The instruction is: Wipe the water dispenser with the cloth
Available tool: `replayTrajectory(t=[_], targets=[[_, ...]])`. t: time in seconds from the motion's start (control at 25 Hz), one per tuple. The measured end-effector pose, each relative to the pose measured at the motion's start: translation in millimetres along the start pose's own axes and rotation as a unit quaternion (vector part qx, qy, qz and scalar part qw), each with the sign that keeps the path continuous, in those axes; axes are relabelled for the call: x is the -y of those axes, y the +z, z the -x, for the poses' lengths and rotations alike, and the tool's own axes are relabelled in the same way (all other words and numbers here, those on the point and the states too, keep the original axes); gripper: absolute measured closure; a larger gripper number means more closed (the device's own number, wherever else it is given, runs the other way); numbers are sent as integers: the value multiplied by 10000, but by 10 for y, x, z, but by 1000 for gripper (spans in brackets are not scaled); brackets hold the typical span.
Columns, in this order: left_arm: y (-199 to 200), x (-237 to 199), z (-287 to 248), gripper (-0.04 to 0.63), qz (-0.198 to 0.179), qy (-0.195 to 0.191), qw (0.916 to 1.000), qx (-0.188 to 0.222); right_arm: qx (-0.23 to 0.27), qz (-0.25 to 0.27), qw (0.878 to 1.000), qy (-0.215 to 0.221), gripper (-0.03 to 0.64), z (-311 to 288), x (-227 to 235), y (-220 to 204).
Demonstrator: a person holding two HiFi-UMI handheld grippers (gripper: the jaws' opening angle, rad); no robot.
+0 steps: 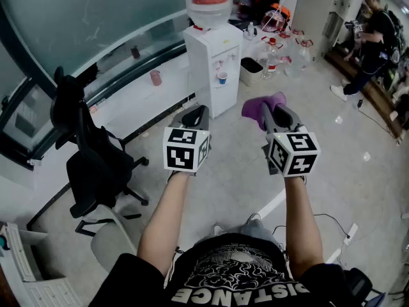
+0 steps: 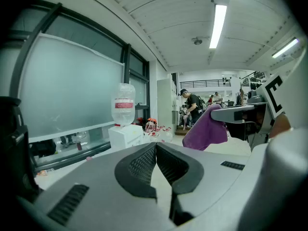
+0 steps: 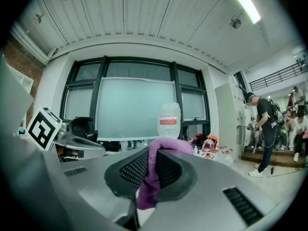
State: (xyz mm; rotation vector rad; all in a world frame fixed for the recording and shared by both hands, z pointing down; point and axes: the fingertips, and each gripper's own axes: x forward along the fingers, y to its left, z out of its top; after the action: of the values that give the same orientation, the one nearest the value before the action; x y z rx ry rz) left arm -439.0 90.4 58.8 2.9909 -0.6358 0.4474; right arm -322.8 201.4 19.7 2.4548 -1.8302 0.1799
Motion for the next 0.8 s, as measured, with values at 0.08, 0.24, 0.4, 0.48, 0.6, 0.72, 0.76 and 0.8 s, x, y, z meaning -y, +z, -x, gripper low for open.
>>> replayTrajectory(t=[0.08,0.24,0.4,0.48,0.6,0.72,0.76,0.8], targets=[[-3,-8,-6,569,-2,-27,10000,-4,11,-51,10000,-19,584,-13,-8,10],[0,-50,-47,569,21,-54,10000,1,8,-58,10000,-53,584,-67,-21,16],[42,-68,-162,569,35,-76,10000,44,35,-17,10000,-73,584,-138,29,22],[75,-71,-237,569,30,-88,9999,68,51,-20,10000,-76,584,-186,74,28],[125,-61,-386,569,29,-95,9999,65,75,-64,9999,-74,584,-280,183,42],[170,-36,-576,569,-4,-71,10000,44,95,-81,9999,-28,584,-411,333,51],[185,-33,-645,569,-12,-51,10000,33,88,-72,9999,-6,584,-466,388,49],[199,-34,-720,569,-17,-24,10000,19,82,-66,9999,25,584,-528,446,46]])
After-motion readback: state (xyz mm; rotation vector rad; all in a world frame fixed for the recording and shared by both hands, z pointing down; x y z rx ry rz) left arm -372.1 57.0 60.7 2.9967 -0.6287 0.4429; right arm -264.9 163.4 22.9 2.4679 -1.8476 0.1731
